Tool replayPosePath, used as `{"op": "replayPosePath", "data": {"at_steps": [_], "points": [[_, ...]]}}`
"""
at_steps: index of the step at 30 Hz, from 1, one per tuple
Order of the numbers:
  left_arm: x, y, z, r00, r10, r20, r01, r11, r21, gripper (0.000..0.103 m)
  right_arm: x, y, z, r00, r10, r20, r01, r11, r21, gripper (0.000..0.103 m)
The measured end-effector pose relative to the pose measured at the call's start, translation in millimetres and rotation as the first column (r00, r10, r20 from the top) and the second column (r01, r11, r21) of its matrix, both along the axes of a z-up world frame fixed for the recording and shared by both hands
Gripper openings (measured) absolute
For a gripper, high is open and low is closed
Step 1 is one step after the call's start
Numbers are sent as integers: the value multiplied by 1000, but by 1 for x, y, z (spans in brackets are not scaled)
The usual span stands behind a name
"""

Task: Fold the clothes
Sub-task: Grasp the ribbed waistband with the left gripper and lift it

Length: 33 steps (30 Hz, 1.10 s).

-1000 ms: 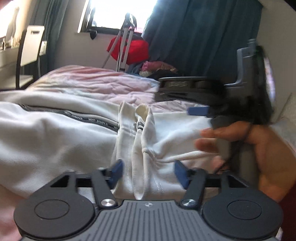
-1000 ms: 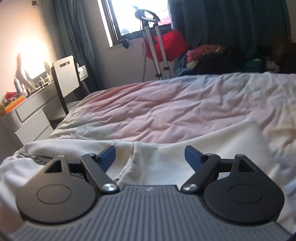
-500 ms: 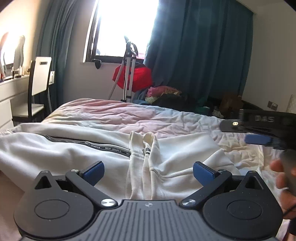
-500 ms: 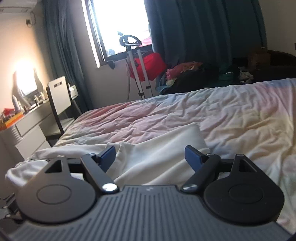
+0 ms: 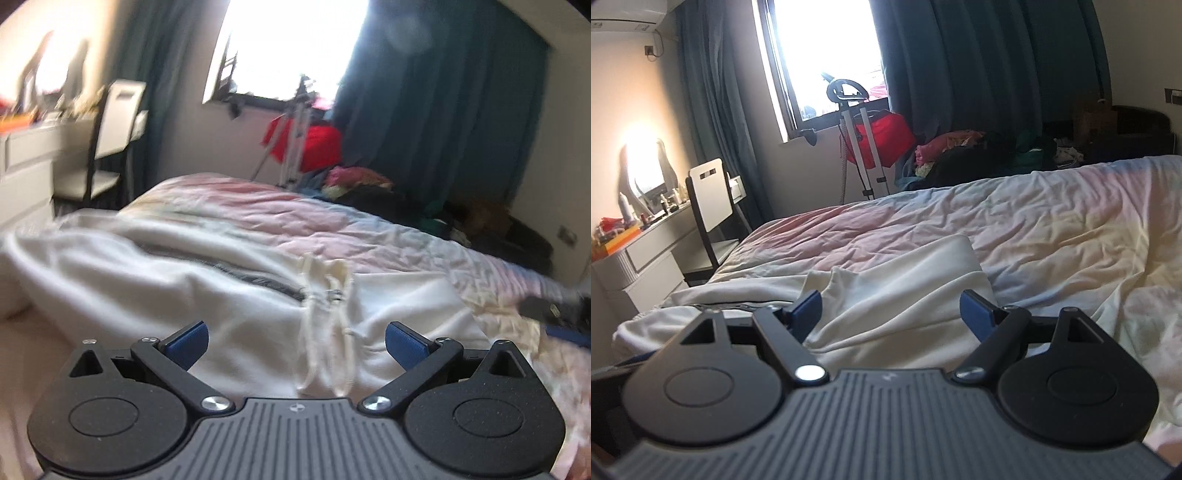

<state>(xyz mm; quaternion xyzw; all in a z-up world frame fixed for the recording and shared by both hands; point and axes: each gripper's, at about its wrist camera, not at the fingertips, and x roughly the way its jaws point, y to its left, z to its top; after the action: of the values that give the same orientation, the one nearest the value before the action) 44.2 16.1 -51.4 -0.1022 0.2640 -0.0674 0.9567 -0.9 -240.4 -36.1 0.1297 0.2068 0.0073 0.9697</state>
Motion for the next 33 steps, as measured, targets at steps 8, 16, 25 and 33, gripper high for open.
{"op": "replayPosePath", "data": {"at_steps": [8,16,25,33], "points": [[40,96,-5,948,211,-238,-260,945,-199,103,8,2,-10,999,15,-39,-14,999,30,83],[69,207,-47,831,310,-461,-530,691,-491,100,22,12,-31,990,51,-128,-45,998,49,83],[53,253,-52,835,392,-386,-550,564,-616,100,42,24,-44,980,92,-179,-82,995,59,83],[74,269,-68,779,499,-381,-621,530,-577,74,82,41,-80,953,134,-271,-114,989,89,83]]}}
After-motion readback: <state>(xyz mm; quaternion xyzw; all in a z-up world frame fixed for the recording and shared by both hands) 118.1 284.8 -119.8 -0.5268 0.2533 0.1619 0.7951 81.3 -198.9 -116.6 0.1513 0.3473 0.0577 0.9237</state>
